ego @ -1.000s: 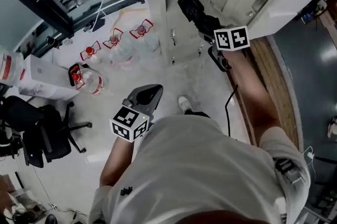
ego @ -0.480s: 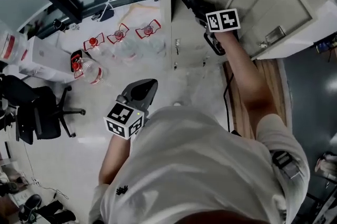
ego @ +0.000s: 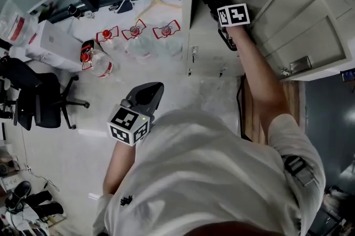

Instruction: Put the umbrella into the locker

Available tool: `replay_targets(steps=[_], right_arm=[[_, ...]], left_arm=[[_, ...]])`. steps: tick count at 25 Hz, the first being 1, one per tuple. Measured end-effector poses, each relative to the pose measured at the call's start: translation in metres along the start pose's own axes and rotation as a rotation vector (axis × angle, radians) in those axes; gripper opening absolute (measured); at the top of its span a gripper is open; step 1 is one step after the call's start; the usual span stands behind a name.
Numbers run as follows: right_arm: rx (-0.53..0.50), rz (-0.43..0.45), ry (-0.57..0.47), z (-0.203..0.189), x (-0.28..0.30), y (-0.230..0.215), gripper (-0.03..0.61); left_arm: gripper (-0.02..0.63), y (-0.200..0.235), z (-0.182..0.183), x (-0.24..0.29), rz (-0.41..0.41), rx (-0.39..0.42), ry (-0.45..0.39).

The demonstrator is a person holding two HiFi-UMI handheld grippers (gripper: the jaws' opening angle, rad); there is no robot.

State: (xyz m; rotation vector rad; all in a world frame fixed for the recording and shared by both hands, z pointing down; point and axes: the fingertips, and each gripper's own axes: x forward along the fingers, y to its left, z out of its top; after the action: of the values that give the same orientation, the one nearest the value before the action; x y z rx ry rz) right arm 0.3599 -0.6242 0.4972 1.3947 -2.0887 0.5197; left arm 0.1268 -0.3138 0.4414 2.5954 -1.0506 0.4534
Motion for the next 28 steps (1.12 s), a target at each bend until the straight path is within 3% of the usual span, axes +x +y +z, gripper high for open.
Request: replay_targets(steps=[6,28], right_arm=[[-0.080,-0.035,0.019,0.008,0.029,-0.005,0.244],[-0.244,-0.112,0.057,0.011,0.065,-0.017,0.268]], left_arm=[[0.057,0.014,-0.007,-0.004,0.059,-0.037,0.015],[0.057,0.034,-0.012,-0.002,0.092,-0.053,0.055]])
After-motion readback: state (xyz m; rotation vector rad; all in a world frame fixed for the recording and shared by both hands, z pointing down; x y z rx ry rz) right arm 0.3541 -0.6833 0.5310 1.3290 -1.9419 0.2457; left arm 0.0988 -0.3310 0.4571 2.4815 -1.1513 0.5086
